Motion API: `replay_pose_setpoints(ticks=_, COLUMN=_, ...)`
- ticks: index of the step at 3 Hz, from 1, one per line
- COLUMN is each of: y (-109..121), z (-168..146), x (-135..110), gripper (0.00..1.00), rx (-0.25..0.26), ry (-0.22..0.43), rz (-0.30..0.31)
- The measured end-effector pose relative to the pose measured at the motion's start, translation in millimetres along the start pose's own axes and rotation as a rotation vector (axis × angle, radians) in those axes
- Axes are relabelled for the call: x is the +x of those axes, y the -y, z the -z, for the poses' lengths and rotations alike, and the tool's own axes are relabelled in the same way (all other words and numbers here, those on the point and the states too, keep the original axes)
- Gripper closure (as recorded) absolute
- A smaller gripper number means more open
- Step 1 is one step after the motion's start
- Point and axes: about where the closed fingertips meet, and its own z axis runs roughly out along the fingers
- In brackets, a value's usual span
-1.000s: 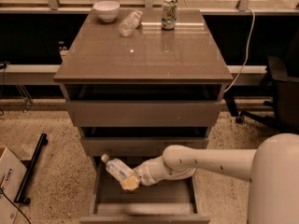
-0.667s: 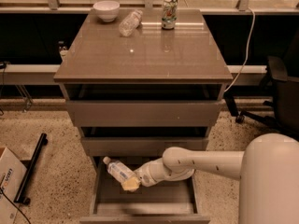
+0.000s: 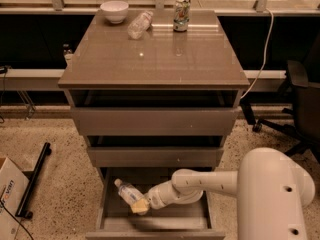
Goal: Place blue plastic bottle into bottom drawer
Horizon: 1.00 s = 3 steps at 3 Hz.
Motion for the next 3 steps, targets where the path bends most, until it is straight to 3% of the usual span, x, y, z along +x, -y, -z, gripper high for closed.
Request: replay_pose_setpoints(ticks=3, y=60, z=-59, x=57, gripper=1.00, rx=0.058, ry=-0.034, rz=-0.228)
